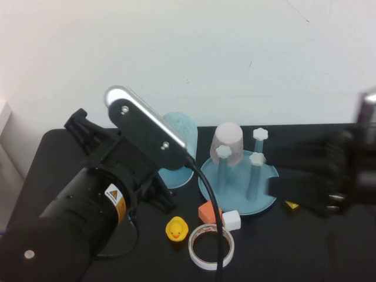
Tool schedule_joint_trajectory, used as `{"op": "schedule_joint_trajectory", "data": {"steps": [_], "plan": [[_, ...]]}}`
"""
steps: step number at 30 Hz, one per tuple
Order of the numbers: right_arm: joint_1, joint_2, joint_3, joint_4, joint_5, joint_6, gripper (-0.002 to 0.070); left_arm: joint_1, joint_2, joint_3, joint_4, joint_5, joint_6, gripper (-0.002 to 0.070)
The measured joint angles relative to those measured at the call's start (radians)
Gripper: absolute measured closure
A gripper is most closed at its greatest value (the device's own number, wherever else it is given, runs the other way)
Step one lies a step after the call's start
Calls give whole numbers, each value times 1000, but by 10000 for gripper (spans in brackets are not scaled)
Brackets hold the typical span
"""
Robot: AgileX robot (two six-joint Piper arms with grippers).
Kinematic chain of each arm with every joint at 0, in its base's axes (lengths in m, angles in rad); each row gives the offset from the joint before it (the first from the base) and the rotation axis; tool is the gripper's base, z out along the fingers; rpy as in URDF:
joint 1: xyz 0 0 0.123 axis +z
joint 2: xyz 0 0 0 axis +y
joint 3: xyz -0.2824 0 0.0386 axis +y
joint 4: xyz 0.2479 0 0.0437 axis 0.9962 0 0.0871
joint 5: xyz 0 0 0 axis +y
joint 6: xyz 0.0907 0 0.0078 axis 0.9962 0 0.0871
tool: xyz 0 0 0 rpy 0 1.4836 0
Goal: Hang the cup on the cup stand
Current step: Adjust the cup with two arms
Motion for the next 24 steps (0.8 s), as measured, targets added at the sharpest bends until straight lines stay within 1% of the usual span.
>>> {"op": "schedule_joint_trajectory", "data": {"steps": [2, 3, 6, 9, 15, 24], "plan": [[54, 54, -58, 0, -20, 72, 50, 0, 0, 0, 0, 0, 61, 669], [83, 86, -91, 0, -30, 106, 27, 0, 0, 0, 0, 0, 90, 669], [149, 169, -186, 0, -60, 176, -3, -1, 0, 0, 1, -2, 144, 669], [189, 239, -280, 0, -90, 200, -11, -1, 0, 0, 2, -24, 171, 669], [214, 309, -396, 0, -119, 225, -14, -1, 0, 0, 2, -66, 183, 669], [215, 337, -430, 0, -158, 243, -16, -1, 0, 0, 5, -78, 246, 669]]}}
